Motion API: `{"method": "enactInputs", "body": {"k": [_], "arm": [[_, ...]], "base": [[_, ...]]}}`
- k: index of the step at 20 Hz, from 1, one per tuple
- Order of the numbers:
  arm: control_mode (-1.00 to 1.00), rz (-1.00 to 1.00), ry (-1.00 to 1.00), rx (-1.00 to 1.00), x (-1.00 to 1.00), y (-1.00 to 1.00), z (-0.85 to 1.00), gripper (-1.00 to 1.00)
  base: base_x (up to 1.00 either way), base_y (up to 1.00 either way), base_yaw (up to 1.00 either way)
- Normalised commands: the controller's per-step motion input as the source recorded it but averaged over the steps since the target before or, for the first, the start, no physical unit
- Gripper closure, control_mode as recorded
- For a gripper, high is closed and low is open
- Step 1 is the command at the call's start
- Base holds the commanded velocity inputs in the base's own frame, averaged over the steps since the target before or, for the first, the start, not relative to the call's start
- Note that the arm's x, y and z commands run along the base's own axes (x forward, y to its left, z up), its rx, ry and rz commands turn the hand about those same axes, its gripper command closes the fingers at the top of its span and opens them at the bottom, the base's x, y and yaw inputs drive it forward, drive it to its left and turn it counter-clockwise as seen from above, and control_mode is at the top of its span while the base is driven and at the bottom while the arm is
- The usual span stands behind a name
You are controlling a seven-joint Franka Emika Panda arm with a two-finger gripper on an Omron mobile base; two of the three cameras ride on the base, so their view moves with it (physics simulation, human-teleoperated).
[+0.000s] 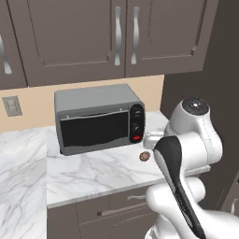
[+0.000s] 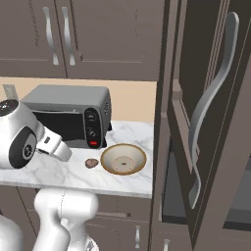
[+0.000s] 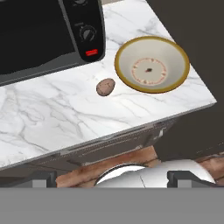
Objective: Pick the egg and butter from the fridge and place them by the bowl for mixing.
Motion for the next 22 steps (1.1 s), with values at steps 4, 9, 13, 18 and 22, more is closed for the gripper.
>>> {"method": "enactInputs", "body": {"k": [4,9,13,18,22], "arm": [[-1.00,0.06,0.00,0.01,-0.47,0.00,0.45,-1.00],[-1.00,-0.01,-0.07,0.02,-0.42,-0.01,0.38,-1.00],[-1.00,-0.01,-0.08,0.00,-0.03,0.00,0.02,-1.00],[1.00,0.00,0.00,0.00,0.00,0.00,0.00,-1.00],[1.00,0.00,0.00,0.00,0.00,0.00,0.00,-1.00]], "base": [[0.00,0.00,0.00],[0.00,0.00,0.00],[0.00,0.00,0.00],[-0.28,0.00,0.00],[-0.84,0.00,-0.02]]}}
